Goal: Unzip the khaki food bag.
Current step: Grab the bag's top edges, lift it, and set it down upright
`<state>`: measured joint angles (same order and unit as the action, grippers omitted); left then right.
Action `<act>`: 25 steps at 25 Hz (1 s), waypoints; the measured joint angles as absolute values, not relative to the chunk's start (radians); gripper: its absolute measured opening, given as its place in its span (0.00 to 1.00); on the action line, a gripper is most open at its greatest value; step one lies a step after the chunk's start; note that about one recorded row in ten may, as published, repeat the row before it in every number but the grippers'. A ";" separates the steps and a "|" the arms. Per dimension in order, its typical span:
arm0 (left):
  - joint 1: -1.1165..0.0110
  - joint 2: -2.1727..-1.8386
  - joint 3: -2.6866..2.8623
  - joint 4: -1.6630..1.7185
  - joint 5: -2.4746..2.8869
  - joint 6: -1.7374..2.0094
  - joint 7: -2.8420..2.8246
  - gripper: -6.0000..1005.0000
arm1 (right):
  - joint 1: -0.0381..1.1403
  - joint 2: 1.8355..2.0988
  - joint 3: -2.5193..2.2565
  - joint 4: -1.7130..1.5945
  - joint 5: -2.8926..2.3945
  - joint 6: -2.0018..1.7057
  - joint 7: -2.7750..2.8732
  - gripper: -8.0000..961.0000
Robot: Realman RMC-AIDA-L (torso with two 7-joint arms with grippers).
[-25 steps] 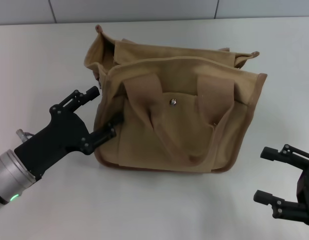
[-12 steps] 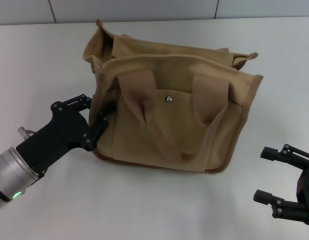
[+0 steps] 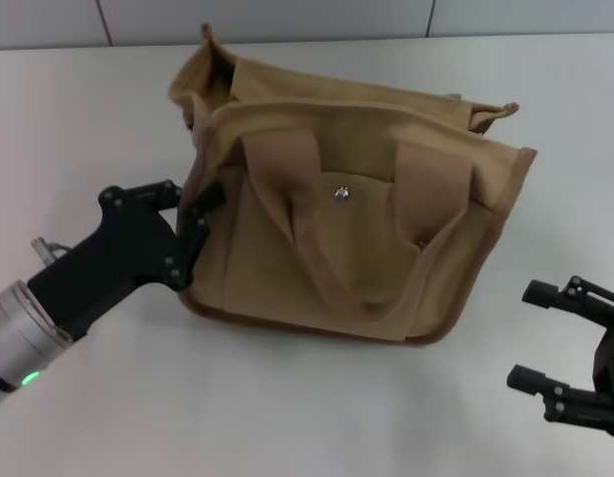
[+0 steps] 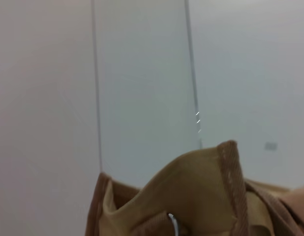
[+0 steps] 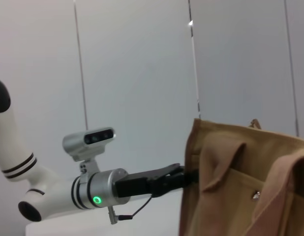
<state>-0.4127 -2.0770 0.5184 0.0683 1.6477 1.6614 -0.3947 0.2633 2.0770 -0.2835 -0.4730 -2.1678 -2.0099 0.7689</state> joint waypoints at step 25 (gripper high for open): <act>-0.514 -2.080 0.638 0.308 1.654 1.869 -0.476 0.06 | 0.437 2.053 -0.269 -0.642 -1.903 -2.034 1.248 0.75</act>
<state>-0.5140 -2.0800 0.6377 0.3079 1.6536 1.8687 -0.4757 0.4368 2.0528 -0.2686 -0.6425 -1.9029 -2.0339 1.2479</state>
